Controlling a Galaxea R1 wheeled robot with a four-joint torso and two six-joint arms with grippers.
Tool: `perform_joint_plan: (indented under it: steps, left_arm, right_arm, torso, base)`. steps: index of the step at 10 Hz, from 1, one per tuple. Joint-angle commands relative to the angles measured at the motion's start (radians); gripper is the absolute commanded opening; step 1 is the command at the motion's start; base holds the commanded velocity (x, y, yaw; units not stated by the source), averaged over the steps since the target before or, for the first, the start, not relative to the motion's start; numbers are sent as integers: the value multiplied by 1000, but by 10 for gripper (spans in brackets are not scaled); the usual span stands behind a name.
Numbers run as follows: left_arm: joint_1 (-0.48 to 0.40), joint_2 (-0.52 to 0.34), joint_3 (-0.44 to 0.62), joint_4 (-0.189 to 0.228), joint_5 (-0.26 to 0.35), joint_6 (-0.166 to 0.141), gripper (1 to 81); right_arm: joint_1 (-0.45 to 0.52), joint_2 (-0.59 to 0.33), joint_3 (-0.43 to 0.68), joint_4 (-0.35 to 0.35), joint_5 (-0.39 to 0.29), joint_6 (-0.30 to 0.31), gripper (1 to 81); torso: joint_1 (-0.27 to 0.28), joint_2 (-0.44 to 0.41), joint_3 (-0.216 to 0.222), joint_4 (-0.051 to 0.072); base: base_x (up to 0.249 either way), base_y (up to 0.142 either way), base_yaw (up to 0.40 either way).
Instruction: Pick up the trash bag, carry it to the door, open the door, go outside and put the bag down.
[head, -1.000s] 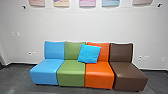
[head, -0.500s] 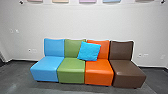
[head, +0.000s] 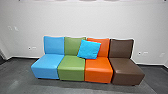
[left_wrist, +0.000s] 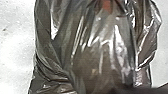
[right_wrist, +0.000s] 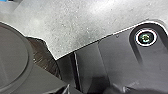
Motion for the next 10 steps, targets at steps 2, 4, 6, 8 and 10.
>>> perform_joint_plan:
  steps: [2,4,6,8,10]
  left_arm:
    - [-17,56,-83,18,68,11,10]
    - [-9,102,-144,27,68,11,10]
    - [-6,151,-236,32,68,11,10]
    - [-5,185,-291,32,68,11,10]
    - [-5,217,-337,36,68,11,10]
  right_arm:
    - [-2,61,-93,-25,-61,-5,811]
    - [-10,105,-136,-27,-61,-5,811]
    - [-13,149,-197,-45,-62,-5,811]
    - [-11,179,-242,-50,-62,-5,811]
    - [-8,202,-277,-62,-64,-5,811]
  torso:
    - [-87,136,57,0]
    - [-133,206,83,0]
    - [-183,283,112,0]
    - [-232,358,140,0]
    - [-280,432,167,0]
  base:
    - [0,0,0]
    - [0,0,0]
    - [0,0,0]
    - [0,0,0]
    - [0,0,0]
